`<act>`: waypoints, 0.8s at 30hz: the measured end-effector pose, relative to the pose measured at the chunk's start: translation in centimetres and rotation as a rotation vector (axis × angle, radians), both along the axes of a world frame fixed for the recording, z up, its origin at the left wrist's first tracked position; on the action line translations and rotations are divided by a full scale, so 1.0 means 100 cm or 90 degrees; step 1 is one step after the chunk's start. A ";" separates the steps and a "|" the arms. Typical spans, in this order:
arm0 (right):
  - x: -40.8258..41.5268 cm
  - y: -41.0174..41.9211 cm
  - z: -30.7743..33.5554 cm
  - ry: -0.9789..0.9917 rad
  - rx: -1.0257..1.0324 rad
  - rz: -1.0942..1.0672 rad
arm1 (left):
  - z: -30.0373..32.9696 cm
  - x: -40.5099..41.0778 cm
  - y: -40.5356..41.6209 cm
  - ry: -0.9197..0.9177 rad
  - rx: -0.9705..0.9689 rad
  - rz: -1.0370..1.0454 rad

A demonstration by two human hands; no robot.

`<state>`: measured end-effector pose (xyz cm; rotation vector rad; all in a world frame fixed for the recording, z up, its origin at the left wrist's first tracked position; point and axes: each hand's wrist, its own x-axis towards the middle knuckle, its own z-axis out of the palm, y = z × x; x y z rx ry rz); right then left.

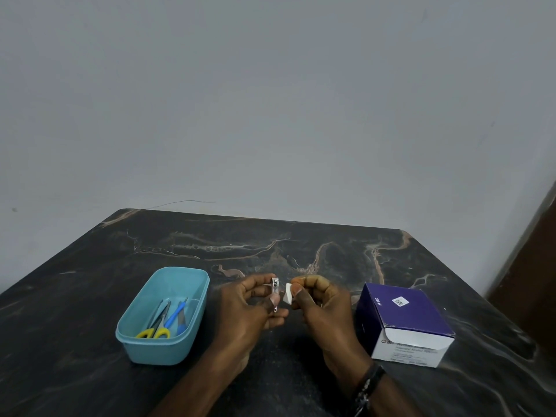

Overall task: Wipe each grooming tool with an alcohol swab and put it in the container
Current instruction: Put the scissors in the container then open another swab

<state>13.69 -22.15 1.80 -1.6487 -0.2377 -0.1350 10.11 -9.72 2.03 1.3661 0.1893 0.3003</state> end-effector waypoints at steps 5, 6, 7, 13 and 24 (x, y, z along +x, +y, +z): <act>-0.001 0.000 0.000 -0.001 0.013 0.019 | 0.000 0.000 0.000 0.000 0.005 -0.020; -0.001 0.000 0.000 -0.001 0.016 0.024 | 0.000 0.000 0.000 0.002 0.007 -0.024; -0.001 0.000 0.000 0.001 0.019 0.028 | 0.000 0.000 0.000 0.004 0.012 -0.030; -0.001 0.000 0.000 0.026 0.047 0.042 | 0.000 -0.001 -0.001 0.007 0.015 -0.040; -0.003 -0.003 0.006 0.066 0.125 0.040 | 0.001 -0.003 -0.003 0.015 0.027 -0.082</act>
